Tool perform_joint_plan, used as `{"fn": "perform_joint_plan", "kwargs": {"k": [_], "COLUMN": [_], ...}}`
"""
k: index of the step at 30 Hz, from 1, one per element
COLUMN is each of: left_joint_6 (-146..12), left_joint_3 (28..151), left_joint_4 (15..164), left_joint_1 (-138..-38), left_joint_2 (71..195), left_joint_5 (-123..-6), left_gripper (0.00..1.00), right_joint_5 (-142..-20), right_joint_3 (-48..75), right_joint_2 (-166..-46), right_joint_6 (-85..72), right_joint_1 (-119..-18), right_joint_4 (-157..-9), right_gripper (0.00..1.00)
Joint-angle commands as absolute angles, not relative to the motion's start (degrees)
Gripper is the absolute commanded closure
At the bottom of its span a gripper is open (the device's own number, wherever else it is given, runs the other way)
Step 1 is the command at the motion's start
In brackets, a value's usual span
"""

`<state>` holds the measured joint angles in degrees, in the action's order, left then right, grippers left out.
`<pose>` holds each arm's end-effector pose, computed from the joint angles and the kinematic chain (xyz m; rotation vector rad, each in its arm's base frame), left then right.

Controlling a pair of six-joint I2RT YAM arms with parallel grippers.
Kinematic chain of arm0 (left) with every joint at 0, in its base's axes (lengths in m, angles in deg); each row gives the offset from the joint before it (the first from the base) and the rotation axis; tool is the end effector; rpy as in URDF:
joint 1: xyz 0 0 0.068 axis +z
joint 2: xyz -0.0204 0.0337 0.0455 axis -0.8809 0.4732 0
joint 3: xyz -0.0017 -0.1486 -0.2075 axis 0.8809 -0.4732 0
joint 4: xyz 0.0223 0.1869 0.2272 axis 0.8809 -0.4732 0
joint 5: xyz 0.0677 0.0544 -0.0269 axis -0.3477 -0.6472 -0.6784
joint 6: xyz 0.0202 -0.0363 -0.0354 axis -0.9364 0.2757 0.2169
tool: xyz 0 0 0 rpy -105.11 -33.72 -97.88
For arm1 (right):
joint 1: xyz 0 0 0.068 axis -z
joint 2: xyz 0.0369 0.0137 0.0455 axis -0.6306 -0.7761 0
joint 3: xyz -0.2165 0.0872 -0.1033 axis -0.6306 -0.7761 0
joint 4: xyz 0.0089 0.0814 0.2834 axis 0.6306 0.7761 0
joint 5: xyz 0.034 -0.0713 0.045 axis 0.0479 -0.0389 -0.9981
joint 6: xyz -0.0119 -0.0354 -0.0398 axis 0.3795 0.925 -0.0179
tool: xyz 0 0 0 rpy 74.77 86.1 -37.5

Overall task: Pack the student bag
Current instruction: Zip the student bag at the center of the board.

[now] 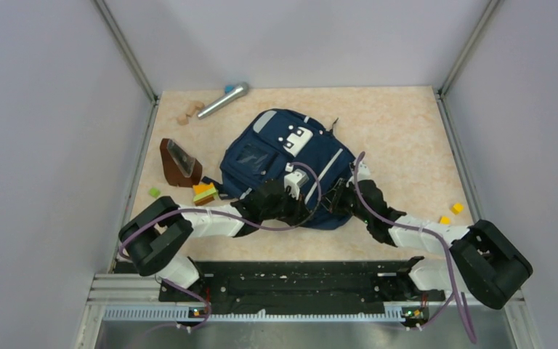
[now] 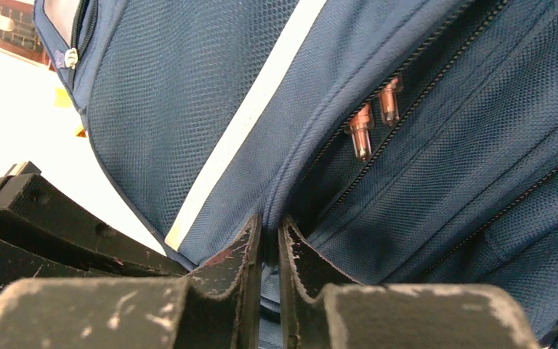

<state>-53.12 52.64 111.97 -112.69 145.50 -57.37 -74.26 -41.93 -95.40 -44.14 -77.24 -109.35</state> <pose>0.1976 -0.2589 0.1212 0.6653 2.1312 -1.0622 0.2068 0.1633 0.1212 0.1052 2.1229 0.9190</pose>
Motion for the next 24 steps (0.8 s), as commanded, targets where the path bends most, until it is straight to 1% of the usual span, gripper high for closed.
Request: {"fn": "perform_joint_plan", "kwargs": {"k": [1,3,4,6,9,13,16,19,22,24], "left_joint_6": [-51.06,-52.09,-52.51,-52.38,-51.62,-51.77,-51.2,-49.39,-46.92,-44.96], "left_joint_3": [54.57,54.2,54.02,53.51,52.49,50.31,49.73,49.53,49.14,48.87], "left_joint_4": [119.66,116.06,114.26,110.69,105.73,102.52,98.71,96.47,96.95,98.26], "left_joint_1": [-115.45,-115.41,-115.45,-115.39,-115.29,-115.24,-114.62,-113.18,-111.29,-110.27], "left_joint_2": [142.3,139.76,138.49,135.94,131.77,126.19,123.65,122.05,121.13,120.84], "left_joint_5": [-57.76,-61.07,-63.06,-67.33,-73.2,-77.88,-81.1,-82.97,-83.02,-82.76], "left_gripper": [0.83,0.7,0.66,0.59,0.48,0.39,0.35,0.33,0.33,0.32], "right_joint_5": [-76.15,-74.23,-73.51,-71.29,-69.96,-68.5,-66.97,-62.66,-59.84,-58.44], "right_joint_3": [-38.68,-38.78,-38.87,-39.17,-40.13,-41.53,-42.01,-41.23,-40.35,-40.11], "right_joint_2": [-91.93,-89.74,-88.43,-85.94,-82.3,-79.89,-79.4,-79.23,-80.53,-81.71], "right_joint_6": [-42.09,-40.43,-39.7,-38.43,-37.56,-37.46,-36.85,-35.5,-35.39,-35.76], "right_joint_1": [-80.13,-80.13,-80.2,-80.22,-80.52,-81.55,-83.29,-87.87,-91.27,-92.85], "right_joint_4": [-108.99,-105.28,-103.77,-100.86,-98.18,-96.36,-96.0,-95.53,-95.75,-96.45], "right_gripper": [0.81,0.64,0.59,0.53,0.52,0.51,0.51,0.51,0.51,0.53]}}
